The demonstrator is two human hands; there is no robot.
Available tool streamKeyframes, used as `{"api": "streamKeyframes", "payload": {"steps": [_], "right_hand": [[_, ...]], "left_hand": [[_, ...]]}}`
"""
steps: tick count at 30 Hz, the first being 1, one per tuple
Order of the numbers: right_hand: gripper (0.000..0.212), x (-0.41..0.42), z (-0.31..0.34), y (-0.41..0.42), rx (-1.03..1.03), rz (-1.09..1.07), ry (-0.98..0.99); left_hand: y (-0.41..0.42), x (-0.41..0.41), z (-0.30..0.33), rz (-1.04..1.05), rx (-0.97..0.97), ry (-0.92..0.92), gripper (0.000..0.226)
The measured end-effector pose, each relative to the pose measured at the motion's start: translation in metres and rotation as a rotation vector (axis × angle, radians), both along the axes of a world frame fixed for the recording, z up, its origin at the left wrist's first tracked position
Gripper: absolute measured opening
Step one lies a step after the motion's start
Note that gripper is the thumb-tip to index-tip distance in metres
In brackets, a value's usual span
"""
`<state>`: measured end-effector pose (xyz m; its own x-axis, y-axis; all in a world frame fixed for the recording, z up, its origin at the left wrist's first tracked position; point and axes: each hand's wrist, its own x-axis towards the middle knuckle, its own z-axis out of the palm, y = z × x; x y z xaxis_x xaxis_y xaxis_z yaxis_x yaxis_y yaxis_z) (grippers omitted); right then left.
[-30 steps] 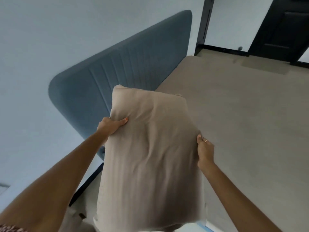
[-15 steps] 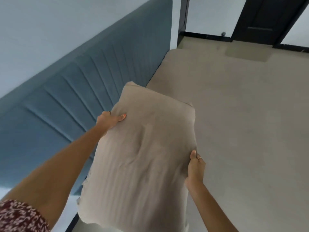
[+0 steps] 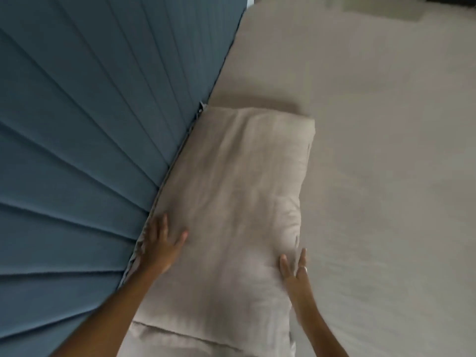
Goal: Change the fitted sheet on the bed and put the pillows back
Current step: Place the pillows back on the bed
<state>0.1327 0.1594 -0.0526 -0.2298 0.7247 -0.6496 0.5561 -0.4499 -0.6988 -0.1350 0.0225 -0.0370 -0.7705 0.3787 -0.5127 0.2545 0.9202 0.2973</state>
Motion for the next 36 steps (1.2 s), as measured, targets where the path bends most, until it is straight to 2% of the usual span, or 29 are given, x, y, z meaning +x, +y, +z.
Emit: {"api": "streamKeyframes", "payload": {"steps": [1,2,8,9,12,13,17,19,20,21,24,25,30,33,36], "right_hand": [[0.137,0.006,-0.012,-0.011,-0.043,-0.028,0.008],[0.138,0.009,-0.014,-0.021,-0.069,-0.051,0.022],[0.088,0.022,-0.023,-0.053,-0.127,-0.144,-0.045],[0.088,0.02,-0.019,-0.058,-0.135,-0.172,-0.063],[0.141,0.014,-0.013,-0.069,-0.124,-0.188,-0.17],[0.148,0.013,-0.012,-0.072,-0.115,-0.192,-0.183],[0.138,0.003,0.007,-0.086,-0.094,-0.173,-0.219],[0.149,0.007,0.008,-0.095,-0.119,-0.162,-0.273],[0.151,0.009,0.008,-0.096,-0.127,-0.122,-0.288],[0.14,0.009,0.01,-0.096,-0.138,-0.068,-0.301],[0.064,0.013,0.006,-0.086,-0.154,0.092,-0.402],[0.055,0.016,0.0,-0.08,-0.164,0.158,-0.446],[0.061,0.02,0.008,-0.038,-0.153,0.691,-0.738],[0.053,0.014,0.036,-0.012,0.123,1.002,-0.902],[0.05,-0.002,0.064,0.007,0.358,1.172,-0.851]], "left_hand": [[-0.021,0.01,-0.011,0.008,0.006,0.029,0.09],[-0.04,0.016,-0.018,0.019,0.031,0.061,0.093],[-0.096,0.011,-0.044,0.142,0.164,0.052,0.098],[-0.096,0.011,-0.045,0.168,0.176,0.058,0.098],[-0.085,0.012,-0.04,0.224,0.195,0.08,0.082],[-0.082,0.012,-0.038,0.234,0.191,0.095,0.075],[-0.086,0.014,-0.032,0.244,0.146,0.129,0.061],[-0.09,0.023,-0.026,0.249,0.115,0.155,0.057],[-0.09,0.028,-0.024,0.236,0.085,0.182,0.055],[-0.09,0.032,-0.02,0.223,0.048,0.214,0.052],[-0.083,0.043,-0.015,0.19,0.02,0.285,0.045],[-0.081,0.046,-0.015,0.183,0.001,0.274,0.046],[-0.079,0.046,-0.023,0.151,-0.091,0.161,0.062],[-0.088,0.066,-0.006,0.21,-0.103,0.07,0.064],[-0.094,0.102,0.02,0.17,-0.143,0.091,0.062]]}}
